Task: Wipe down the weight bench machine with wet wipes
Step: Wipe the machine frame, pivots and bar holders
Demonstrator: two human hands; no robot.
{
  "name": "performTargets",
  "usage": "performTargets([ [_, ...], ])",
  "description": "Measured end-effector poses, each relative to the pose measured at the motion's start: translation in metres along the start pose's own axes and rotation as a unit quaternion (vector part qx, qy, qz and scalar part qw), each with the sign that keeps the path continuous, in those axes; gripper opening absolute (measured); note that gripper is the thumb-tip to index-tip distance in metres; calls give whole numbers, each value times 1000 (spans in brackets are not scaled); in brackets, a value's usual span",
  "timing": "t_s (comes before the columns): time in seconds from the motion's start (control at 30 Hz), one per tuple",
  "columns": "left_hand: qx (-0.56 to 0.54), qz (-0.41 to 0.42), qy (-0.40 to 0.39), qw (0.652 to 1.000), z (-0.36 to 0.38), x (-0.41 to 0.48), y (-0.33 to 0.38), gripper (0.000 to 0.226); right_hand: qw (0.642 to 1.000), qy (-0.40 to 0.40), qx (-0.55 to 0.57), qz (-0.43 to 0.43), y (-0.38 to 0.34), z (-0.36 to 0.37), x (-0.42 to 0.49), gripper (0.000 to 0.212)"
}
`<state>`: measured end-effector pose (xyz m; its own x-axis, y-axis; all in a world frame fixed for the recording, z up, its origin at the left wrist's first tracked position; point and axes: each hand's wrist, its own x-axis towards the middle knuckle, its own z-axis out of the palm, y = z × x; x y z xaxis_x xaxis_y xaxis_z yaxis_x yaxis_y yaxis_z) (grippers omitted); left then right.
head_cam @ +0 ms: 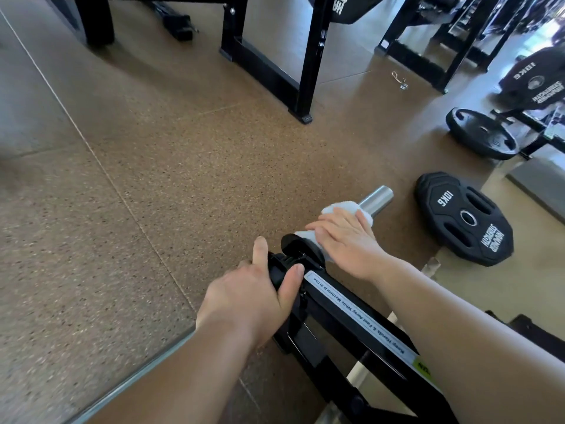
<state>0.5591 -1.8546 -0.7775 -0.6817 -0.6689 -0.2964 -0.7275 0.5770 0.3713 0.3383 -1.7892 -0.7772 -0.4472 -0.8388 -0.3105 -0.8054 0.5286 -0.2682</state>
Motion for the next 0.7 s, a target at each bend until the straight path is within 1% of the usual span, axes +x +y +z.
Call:
performTargets([
  [0.1, -2, 2, -1, 1000, 2, 1, -1, 89, 996, -3, 20, 90, 31, -12, 5, 58],
  [0.17, -4, 1, -2, 1000, 4, 2, -2, 89, 989, 9, 40, 145, 46, -21, 17, 64],
  [0.33, -5, 1, -2, 1000, 5, 2, -2, 90, 964, 57, 138, 221, 67, -34, 50, 68],
  [0.47, -4, 3, 5, 1000, 4, 2, -1, 90, 956, 108, 159, 222, 70, -34, 57, 59],
  [0.53, -1, -1, 1, 1000, 5, 1, -2, 90, 957, 103, 160, 217, 58, -28, 53, 51],
  [0.63, 2, -4, -4, 1000, 4, 2, -2, 91, 970, 86, 114, 195, 31, -23, 41, 40],
  [0.7, 3, -1, -1, 1000, 5, 3, -2, 91, 975, 73, 116, 177, 8, -18, 26, 31],
])
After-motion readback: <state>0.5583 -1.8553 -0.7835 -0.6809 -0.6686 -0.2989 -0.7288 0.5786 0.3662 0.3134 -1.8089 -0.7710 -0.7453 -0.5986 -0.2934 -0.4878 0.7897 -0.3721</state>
